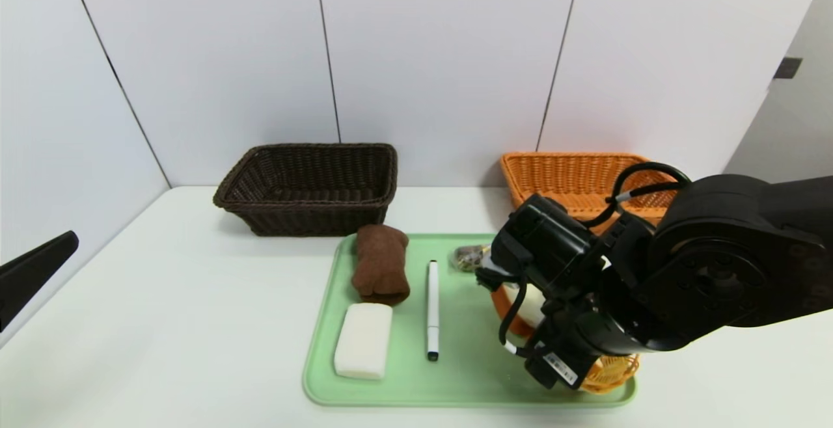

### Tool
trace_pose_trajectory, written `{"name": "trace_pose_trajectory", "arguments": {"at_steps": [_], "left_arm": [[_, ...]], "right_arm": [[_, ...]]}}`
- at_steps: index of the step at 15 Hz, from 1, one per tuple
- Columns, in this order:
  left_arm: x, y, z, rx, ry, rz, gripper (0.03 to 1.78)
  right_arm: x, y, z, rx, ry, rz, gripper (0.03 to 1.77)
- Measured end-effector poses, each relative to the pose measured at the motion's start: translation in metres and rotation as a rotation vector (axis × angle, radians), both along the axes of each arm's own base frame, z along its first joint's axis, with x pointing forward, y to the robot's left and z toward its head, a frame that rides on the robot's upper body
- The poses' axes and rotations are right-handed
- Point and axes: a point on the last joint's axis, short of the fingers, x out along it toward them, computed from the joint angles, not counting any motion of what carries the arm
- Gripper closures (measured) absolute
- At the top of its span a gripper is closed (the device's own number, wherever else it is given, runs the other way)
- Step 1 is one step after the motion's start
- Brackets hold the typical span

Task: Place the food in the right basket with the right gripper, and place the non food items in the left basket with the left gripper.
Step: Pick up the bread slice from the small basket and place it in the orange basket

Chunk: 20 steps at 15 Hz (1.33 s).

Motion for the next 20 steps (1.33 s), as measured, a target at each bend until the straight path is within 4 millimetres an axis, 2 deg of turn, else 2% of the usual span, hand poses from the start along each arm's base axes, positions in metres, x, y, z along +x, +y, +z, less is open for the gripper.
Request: {"name": "trace_pose_trajectory", "arguments": {"at_steps": [8,12,16,17,20], "left_arm": [[-0.0009,0.0000,-0.0008,-0.006,-0.001,0.000,0.12],[-0.0013,0.0000,-0.0007,-0.006,-0.002,0.000,0.12],[-0.0021,0.0000,0.0001,-0.006,-0.007,0.000,0.12],[-0.0023,0.0000,0.0003,-0.006,-0.009,0.000,0.12],[-0.0029,0.0000,0.0006,-0.006,-0.012,0.000,0.12]], "right_arm": [[0.0023,-0.0012,-0.0004,0.005,-0.007,-0.004,0.09],[0.0013,-0.0009,-0.0012,0.000,-0.004,0.001,0.72],[-0.0013,-0.0018,-0.0027,-0.008,0.003,0.006,1.09],[-0.0024,-0.0021,-0.0033,-0.011,0.004,0.009,1.23],[-0.0065,-0.0025,-0.0027,-0.010,0.006,0.018,1.28]]}}
